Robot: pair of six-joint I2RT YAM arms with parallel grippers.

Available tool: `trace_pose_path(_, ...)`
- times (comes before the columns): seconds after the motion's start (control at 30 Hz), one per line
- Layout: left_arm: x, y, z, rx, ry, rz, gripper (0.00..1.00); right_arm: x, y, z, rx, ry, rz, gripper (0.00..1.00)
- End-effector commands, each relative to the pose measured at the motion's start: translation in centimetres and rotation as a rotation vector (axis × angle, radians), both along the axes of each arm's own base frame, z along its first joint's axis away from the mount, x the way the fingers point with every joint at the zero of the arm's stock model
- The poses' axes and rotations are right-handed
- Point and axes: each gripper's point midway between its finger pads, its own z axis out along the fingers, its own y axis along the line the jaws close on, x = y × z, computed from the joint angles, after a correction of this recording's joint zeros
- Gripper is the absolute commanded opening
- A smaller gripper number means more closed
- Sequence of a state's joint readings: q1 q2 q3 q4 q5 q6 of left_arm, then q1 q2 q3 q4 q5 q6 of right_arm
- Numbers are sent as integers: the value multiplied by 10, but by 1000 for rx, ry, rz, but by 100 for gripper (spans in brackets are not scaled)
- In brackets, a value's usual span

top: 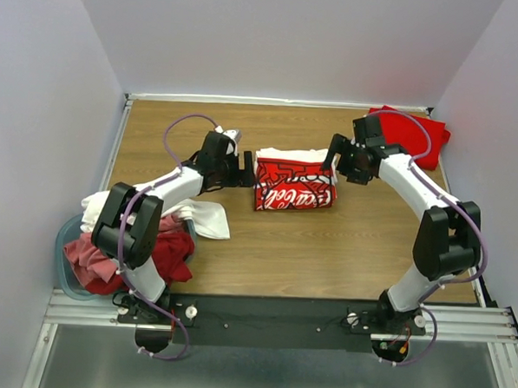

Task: Fold and stack the t-shirts
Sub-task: Fold the tshirt, then neatly place the folded tshirt to the corner

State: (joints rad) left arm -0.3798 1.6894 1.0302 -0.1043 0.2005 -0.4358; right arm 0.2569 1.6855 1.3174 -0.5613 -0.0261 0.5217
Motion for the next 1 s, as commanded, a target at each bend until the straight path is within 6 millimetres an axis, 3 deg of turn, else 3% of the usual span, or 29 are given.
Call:
trace_pose_path(0.0, 1, -15, 24, -33, -82, -40, 92, -12, 10, -1, 72, -11, 60, 100)
trace_pose_path(0.27, -8, -26, -6, 18, -23, -53, 89, -30, -6, -40, 66, 56, 14, 100)
trace_pose_path(0.43, -5, -30, -15, 47, -5, -42, 89, -22, -13, -57, 104, 62, 1, 100)
trace_pose_path(0.7, 1, -37, -15, 73, 3, -24, 85, -12, -6, -72, 219, 47, 85, 100)
trace_pose_path(0.97, 7, -40, -33, 117, 27, -31, 80, 0, 2, -86, 310, 31, 174, 100)
